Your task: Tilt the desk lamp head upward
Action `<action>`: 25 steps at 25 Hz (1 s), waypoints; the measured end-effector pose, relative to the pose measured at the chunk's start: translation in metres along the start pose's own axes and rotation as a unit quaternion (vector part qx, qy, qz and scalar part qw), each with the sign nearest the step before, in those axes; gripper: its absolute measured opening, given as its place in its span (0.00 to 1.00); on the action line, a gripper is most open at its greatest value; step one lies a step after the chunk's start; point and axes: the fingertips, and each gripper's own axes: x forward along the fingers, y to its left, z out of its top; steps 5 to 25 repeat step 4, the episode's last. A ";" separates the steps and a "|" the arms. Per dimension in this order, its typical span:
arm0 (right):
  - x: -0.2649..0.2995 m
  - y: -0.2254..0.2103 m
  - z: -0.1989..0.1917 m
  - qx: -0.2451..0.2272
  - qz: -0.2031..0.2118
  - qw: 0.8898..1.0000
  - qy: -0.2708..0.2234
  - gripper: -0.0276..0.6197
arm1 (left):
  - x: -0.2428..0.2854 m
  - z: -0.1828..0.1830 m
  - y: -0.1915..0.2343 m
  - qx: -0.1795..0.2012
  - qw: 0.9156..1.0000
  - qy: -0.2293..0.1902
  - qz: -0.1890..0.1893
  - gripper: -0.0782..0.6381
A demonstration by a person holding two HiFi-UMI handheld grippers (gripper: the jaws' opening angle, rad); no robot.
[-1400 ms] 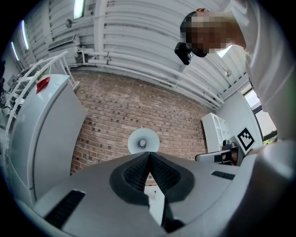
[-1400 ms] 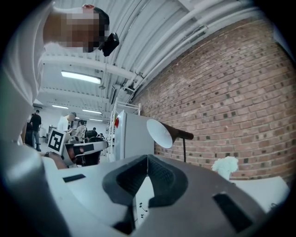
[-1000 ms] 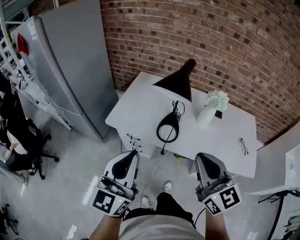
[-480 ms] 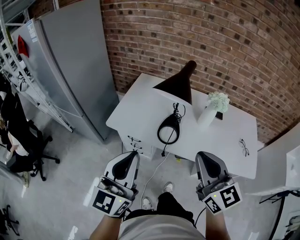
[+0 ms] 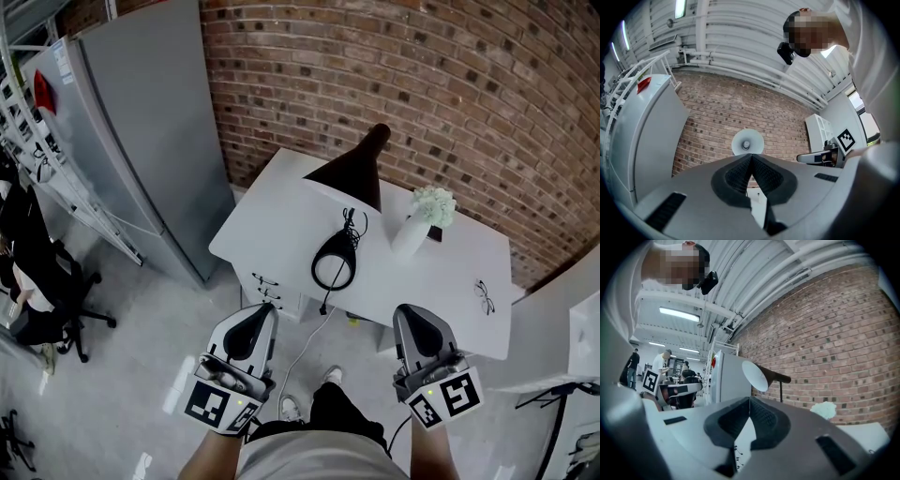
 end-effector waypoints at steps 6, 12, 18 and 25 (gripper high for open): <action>-0.002 -0.001 -0.001 0.000 -0.002 1.000 0.002 0.07 | 0.000 -0.001 -0.002 -0.001 1.000 -0.001 0.000 0.12; -0.002 -0.001 -0.001 0.000 -0.002 1.000 0.002 0.07 | 0.000 -0.001 -0.002 -0.001 1.000 -0.001 0.000 0.12; -0.002 -0.001 -0.001 0.000 -0.002 1.000 0.002 0.07 | 0.000 -0.001 -0.002 -0.001 1.000 -0.001 0.000 0.12; -0.002 -0.001 -0.001 0.000 -0.002 1.000 0.002 0.07 | 0.000 -0.001 -0.002 -0.001 1.000 -0.001 0.000 0.12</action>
